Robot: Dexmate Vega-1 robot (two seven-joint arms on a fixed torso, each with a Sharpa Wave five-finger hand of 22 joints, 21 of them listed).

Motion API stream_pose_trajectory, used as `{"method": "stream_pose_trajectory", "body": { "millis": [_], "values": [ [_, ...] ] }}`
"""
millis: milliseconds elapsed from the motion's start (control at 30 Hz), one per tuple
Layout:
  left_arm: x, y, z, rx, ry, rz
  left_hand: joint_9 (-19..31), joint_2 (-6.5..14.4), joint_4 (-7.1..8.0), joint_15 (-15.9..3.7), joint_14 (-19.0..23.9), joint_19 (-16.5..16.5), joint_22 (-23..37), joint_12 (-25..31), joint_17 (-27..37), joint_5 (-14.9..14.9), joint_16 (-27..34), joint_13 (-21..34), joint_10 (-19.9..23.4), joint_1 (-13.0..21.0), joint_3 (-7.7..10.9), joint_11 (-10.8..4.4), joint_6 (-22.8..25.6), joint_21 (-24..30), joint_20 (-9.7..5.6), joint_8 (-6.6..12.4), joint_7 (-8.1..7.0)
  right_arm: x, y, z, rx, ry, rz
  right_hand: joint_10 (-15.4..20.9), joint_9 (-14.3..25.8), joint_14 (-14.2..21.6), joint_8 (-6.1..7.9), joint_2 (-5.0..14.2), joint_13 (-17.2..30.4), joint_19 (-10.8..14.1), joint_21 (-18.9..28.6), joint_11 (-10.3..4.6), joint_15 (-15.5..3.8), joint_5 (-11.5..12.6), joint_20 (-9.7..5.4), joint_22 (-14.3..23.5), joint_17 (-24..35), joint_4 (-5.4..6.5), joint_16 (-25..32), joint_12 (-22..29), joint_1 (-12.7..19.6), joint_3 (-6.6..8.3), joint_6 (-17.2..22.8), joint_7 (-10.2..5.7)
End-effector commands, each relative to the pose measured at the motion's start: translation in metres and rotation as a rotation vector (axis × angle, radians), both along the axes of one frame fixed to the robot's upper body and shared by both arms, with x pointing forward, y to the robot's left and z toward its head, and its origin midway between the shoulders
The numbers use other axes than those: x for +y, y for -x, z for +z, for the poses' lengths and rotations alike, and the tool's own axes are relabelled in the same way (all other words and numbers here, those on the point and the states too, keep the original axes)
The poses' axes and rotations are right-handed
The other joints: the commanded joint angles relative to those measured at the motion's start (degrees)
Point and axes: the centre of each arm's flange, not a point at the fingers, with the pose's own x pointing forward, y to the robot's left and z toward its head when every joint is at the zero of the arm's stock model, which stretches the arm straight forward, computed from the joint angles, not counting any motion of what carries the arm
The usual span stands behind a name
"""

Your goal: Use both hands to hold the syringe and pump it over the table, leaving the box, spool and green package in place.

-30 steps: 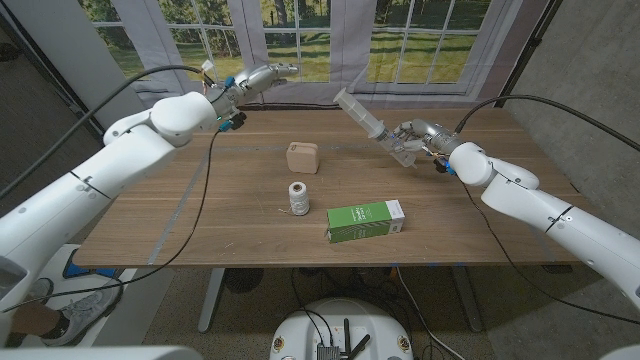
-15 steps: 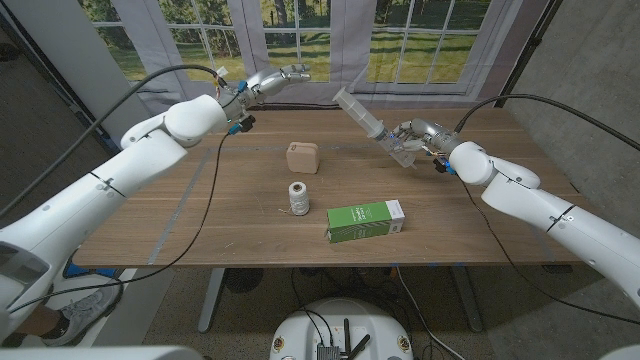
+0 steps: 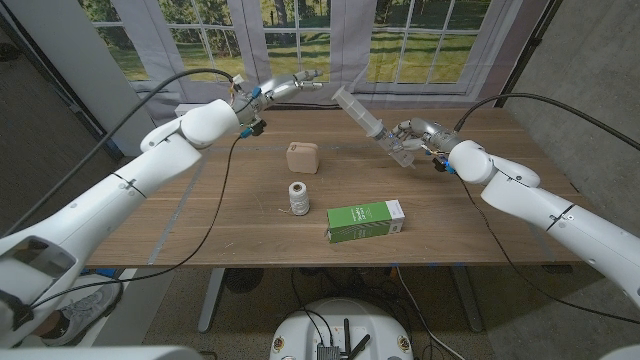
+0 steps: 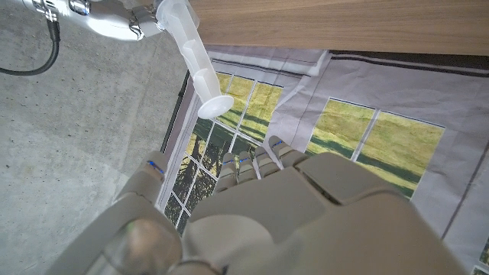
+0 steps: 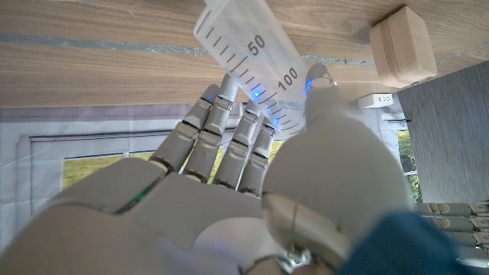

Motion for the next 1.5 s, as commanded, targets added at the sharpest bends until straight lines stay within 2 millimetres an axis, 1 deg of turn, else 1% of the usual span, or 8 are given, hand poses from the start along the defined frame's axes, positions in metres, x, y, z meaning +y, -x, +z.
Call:
{"method": "stream_pose_trajectory", "body": {
  "millis": [33, 333, 667, 967, 1200, 1500],
  "values": [
    [-0.02, -0.017, -0.011, 0.021, -0.008, -0.061, 0.01, 4.1, -0.21, -2.36, -0.39, -0.81, 0.25, 0.08, 0.11, -0.12, -0.04, -0.04, -0.58, 0.4, 0.25, 0.0, -0.69, 0.08, -1.73, -0.04, -0.14, 0.001, 0.0, 0.004, -0.02, -0.015, 0.006, 4.44, 0.13, 0.74, 0.05, 6.06, 0.29, 0.28, -0.14, -4.21, -8.85, 0.32, -0.58, 0.08, 0.32, 0.02, -0.09, 0.35, 0.99, 0.24, 5.21, -4.93],
    [-0.028, -0.027, -0.013, 0.028, -0.007, -0.082, -0.02, 4.17, -0.51, -2.6, -0.46, -1.69, 0.24, 0.17, 0.07, -0.22, -0.03, -0.06, -0.71, 0.7, 0.27, 0.04, -0.97, 0.02, -1.67, 0.11, -0.09, 0.0, 0.0, 0.007, -0.026, -0.016, 0.008, 4.59, 0.14, 0.92, -0.06, 6.2, 0.41, 0.31, -0.16, -4.25, -8.77, 0.35, -0.6, 0.09, 0.39, 0.14, -0.22, 0.27, 0.76, 0.2, 5.36, -4.9],
    [-0.037, -0.035, -0.008, 0.021, -0.018, -0.105, -0.04, 4.17, -0.8, -2.78, -0.28, -2.24, 0.24, 0.31, 0.04, -0.3, 0.05, -0.08, -0.58, 0.95, 0.23, 0.04, -0.76, 0.11, -1.68, 0.33, -0.18, 0.003, -0.003, 0.007, -0.026, -0.014, 0.021, 4.67, 0.16, 0.98, -0.18, 6.19, 0.56, 0.16, -0.25, -4.24, -8.88, 0.4, -0.53, 0.09, 0.5, -0.01, -0.35, 0.17, 0.89, 0.2, 5.5, -4.91],
    [-0.043, -0.038, -0.008, 0.023, -0.047, -0.108, -0.04, 4.24, -1.01, -2.86, 0.06, -2.27, 0.24, 0.51, 0.04, -0.34, 0.17, -0.09, -0.15, 1.15, 0.2, -0.06, -0.49, 0.31, -1.62, 0.49, -0.21, 0.003, -0.004, 0.006, -0.025, -0.017, 0.023, 4.71, 0.17, 1.01, -0.29, 6.27, 0.67, 0.21, -0.25, -4.22, -8.84, 0.43, -0.68, 0.09, 0.56, -0.02, -0.51, 0.06, 0.89, 0.21, 5.6, -4.91],
    [-0.044, -0.039, -0.009, 0.043, -0.066, -0.107, -0.04, 4.3, -1.22, -3.2, 1.02, -1.99, 0.25, 0.92, 0.04, -0.37, 0.42, -0.09, 1.08, 1.37, 0.15, -0.17, 0.49, 0.57, -1.53, 0.83, -0.09, 0.003, -0.004, 0.006, -0.032, -0.023, 0.019, 4.62, 0.19, 1.09, -0.43, 6.3, 0.72, 0.37, -0.2, -4.21, -8.82, 0.44, -0.64, 0.1, 0.64, 0.02, -0.57, -0.1, 0.8, 0.15, 5.53, -4.92],
    [-0.044, -0.039, -0.011, 0.065, -0.094, -0.094, -0.03, 4.38, -1.34, -3.17, 2.02, -1.87, 0.27, 1.08, 0.06, -0.4, 0.6, -0.08, 1.92, 1.52, 0.07, -0.25, 1.58, 0.7, -1.46, 1.07, 0.04, 0.004, -0.003, 0.008, -0.041, -0.024, 0.012, 4.88, 0.2, 1.21, -0.5, 6.33, 0.85, 0.35, -0.23, -4.26, -8.86, 0.46, -0.69, 0.1, 0.77, -0.04, -0.61, -0.11, 0.86, 0.13, 5.72, -4.89]
  ]
}}
